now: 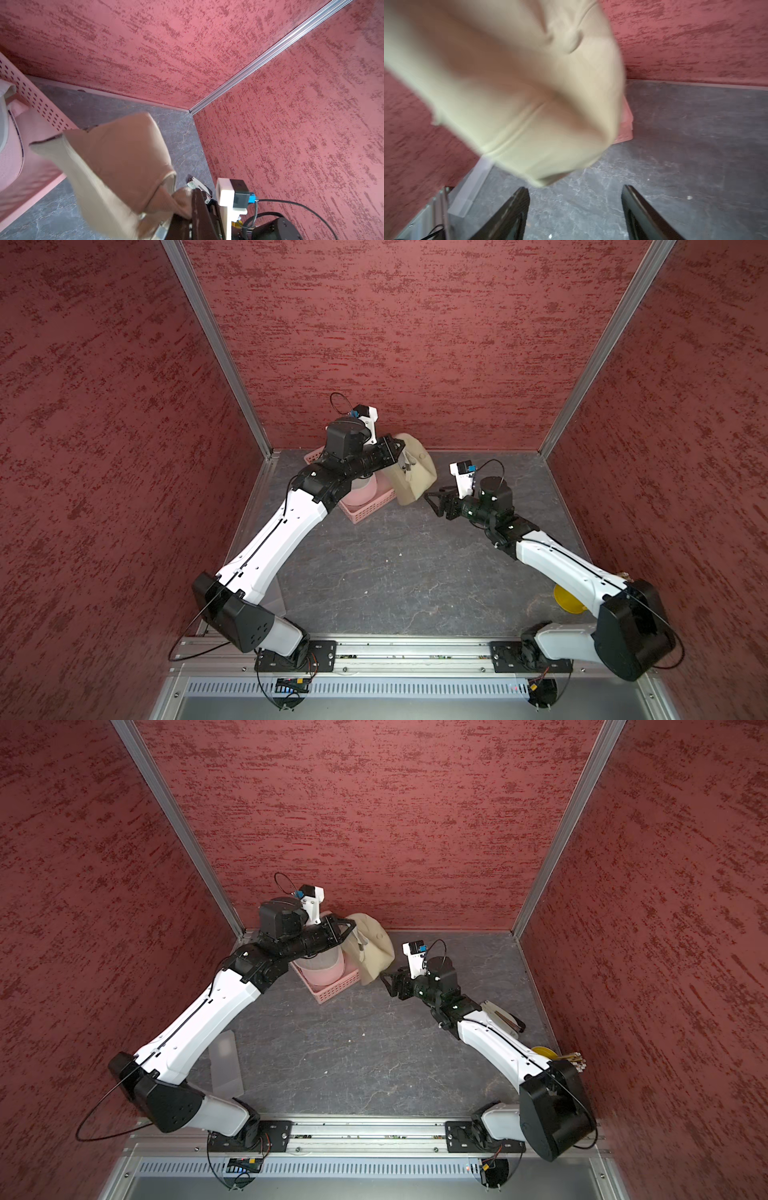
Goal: Turn the baseball cap inside out
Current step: Turn over the baseball cap.
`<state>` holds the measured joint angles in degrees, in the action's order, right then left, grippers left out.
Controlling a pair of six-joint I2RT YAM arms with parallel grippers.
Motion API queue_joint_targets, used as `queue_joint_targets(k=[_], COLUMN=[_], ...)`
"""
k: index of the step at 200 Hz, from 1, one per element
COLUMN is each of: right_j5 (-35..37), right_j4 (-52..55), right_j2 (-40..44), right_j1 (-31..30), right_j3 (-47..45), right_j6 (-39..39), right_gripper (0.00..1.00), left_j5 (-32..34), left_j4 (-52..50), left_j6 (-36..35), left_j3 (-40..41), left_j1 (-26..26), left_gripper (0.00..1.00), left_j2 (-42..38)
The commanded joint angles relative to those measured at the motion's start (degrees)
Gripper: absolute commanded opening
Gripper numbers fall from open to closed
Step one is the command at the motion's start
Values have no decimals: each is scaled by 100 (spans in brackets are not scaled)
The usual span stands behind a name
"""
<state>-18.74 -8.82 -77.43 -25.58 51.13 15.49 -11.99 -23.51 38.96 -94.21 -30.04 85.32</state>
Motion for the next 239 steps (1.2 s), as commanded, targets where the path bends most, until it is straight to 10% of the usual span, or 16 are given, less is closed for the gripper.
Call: queue_joint_targets(k=[1, 103, 200, 239], right_j5=[455, -733, -575, -937], right_j4=[-299, -114, -810, -1642], right_j2=[-175, 431, -571, -968], right_j1=[53, -31, 100, 64], right_j3=[154, -121, 477, 263], right_j6=[-273, 94, 238, 938], right_gripper=[75, 85, 66, 74], left_j5=[56, 687, 529, 552], left_j4=[66, 393, 458, 418], left_j6=[-98, 160, 181, 200], left_j3=[-250, 38, 116, 108], left_j1=[-77, -107, -467, -450], left_gripper=[0, 0, 0, 0], left_j2=[114, -28, -233, -219])
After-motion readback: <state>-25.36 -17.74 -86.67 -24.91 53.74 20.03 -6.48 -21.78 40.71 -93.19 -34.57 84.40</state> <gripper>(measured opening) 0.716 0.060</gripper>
